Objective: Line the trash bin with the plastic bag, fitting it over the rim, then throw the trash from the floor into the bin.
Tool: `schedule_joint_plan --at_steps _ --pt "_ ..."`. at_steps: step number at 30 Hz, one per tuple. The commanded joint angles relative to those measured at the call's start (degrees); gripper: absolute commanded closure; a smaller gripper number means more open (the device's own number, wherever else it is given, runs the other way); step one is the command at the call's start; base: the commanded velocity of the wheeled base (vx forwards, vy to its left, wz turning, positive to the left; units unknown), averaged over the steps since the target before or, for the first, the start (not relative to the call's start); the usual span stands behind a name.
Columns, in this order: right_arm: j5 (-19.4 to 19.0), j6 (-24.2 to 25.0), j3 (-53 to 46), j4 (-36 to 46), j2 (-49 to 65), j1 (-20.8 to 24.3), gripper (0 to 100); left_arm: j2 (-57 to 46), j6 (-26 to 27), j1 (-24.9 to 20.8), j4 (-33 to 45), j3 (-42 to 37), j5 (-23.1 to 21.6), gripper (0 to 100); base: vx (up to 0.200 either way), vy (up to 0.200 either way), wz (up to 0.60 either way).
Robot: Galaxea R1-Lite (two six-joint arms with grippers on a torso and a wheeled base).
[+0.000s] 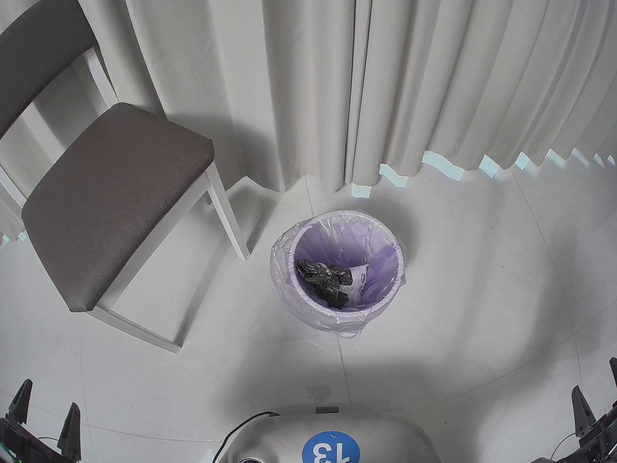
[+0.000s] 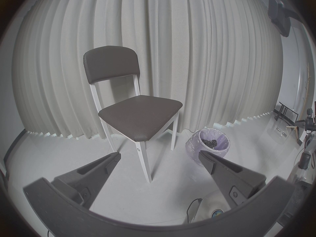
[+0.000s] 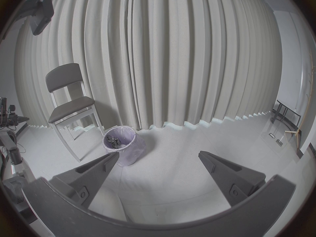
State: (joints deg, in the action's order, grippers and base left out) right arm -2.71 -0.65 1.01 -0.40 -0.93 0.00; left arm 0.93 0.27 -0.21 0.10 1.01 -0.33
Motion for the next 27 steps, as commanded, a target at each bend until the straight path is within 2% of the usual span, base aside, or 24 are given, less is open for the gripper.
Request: schedule_joint_plan --at_steps 1,27 --pt "-0.02 -0.06 -1.01 -0.04 0.84 -0.09 0 -0.84 0.0 -0.06 -0.01 -1.01 -0.02 0 0.0 0.0 0.0" --pt "0.16 0.65 -1.01 -0.04 0.84 -0.09 0 -0.84 0.0 -0.06 -0.01 -1.01 -0.02 0 0.0 0.0 0.0"
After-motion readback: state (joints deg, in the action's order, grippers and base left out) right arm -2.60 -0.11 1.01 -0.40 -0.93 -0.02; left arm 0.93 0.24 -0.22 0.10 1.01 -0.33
